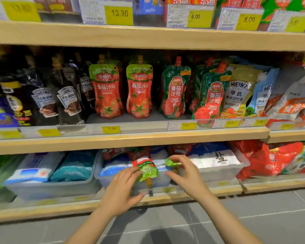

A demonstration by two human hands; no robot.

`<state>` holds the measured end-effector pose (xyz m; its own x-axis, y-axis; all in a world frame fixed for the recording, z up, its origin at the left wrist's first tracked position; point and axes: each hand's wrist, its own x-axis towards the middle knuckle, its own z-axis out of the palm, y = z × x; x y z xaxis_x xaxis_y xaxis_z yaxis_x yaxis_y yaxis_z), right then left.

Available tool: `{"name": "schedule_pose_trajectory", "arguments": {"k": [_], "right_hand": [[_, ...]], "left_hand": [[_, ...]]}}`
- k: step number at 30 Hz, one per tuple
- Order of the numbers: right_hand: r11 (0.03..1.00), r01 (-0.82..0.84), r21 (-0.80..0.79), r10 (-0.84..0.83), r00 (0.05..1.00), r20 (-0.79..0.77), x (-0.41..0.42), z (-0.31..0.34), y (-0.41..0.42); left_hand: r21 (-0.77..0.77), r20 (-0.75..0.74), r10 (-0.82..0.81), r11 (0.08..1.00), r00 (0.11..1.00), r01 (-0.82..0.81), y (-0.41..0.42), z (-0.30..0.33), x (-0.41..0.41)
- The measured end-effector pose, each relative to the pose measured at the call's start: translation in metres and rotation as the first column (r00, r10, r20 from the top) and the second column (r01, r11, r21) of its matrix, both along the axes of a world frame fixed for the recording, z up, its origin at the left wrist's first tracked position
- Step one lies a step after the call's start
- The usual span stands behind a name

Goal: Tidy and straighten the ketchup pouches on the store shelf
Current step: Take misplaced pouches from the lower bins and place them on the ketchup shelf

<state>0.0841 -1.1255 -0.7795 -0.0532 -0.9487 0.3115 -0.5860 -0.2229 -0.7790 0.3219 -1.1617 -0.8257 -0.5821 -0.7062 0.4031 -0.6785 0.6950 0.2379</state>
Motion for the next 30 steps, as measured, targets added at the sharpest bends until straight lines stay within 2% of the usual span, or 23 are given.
{"name": "schedule_pose_trajectory", "arguments": {"k": [3,7,9,11,20,25,30], "right_hand": [[0.995,-0.09,0.032,0.092,0.993,-0.073,0.024,-0.012,-0.007],[0.968,-0.2,0.152,0.239,0.922,-0.305,0.039,-0.029,-0.019],[0.972,-0.183,0.148,0.229,0.885,-0.406,0.045,-0.035,-0.024],[0.986,-0.15,0.079,0.17,0.88,-0.444,0.049,-0.037,-0.025],[0.965,-0.232,-0.122,0.157,0.885,-0.439,0.041,-0.021,0.007],[0.965,-0.224,-0.135,0.178,0.94,-0.29,0.038,0.024,0.019],[0.981,-0.154,-0.116,0.124,0.965,-0.231,0.04,0.073,0.0]], "left_hand": [[0.011,0.026,0.021,1.0,0.999,-0.021,0.003,-0.016,0.005],[0.017,-0.033,0.073,0.997,0.997,-0.073,-0.002,-0.024,0.0],[0.03,-0.081,0.092,0.995,0.992,-0.09,-0.004,-0.026,-0.003],[0.076,-0.133,0.101,0.993,0.986,-0.092,-0.005,-0.028,-0.003],[0.176,-0.223,0.014,0.984,0.975,0.026,-0.001,-0.019,0.0],[0.199,-0.284,0.001,0.978,0.959,0.058,-0.007,0.007,-0.005],[0.284,-0.387,0.024,0.954,0.922,0.095,-0.018,0.048,-0.017]]}}
